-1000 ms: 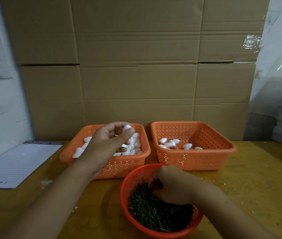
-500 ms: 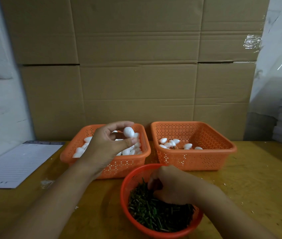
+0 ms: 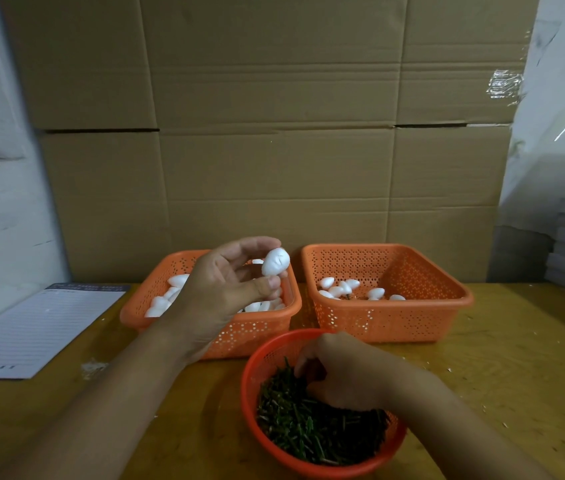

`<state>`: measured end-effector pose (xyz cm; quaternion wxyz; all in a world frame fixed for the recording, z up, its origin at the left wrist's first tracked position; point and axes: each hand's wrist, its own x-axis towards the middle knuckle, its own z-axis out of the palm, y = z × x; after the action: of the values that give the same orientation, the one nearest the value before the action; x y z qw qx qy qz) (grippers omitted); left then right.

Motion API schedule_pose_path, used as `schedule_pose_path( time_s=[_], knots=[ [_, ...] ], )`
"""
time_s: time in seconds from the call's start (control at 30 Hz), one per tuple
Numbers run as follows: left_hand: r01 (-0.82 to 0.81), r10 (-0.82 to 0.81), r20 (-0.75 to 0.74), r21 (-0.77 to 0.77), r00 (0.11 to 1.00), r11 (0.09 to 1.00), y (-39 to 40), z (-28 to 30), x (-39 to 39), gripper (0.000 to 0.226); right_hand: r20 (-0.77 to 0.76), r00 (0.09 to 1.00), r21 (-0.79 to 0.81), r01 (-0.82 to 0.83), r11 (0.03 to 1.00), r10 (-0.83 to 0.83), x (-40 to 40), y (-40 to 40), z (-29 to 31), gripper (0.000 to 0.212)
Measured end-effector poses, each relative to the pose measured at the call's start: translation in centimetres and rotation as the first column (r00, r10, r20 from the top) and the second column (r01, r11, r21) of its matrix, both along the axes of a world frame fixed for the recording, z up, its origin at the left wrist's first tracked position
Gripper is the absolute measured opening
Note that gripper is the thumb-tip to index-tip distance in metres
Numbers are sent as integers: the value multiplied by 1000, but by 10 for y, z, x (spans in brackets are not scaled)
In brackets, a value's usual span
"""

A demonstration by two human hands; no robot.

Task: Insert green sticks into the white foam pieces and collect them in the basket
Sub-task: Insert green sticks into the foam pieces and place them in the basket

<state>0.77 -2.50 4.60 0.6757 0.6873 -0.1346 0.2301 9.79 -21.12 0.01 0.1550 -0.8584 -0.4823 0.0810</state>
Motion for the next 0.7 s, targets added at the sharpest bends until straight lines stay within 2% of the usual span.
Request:
schedule_pose_path(
  time_s=[0.17, 0.43, 0.7],
  knots=[
    [-7, 7, 7, 7, 1000, 1000, 0, 0, 0, 38, 14, 1000, -2, -3, 1000, 3, -1, 0, 1, 31],
    [46, -51, -48, -96, 998, 994, -3, 3, -2, 21, 8, 1000, -9, -3, 1000, 3, -1, 0, 1, 33],
    [62, -76, -75, -183, 994, 981, -2, 6, -2, 27, 29, 999, -10, -16, 1000, 16, -1, 1, 0, 37]
  ],
)
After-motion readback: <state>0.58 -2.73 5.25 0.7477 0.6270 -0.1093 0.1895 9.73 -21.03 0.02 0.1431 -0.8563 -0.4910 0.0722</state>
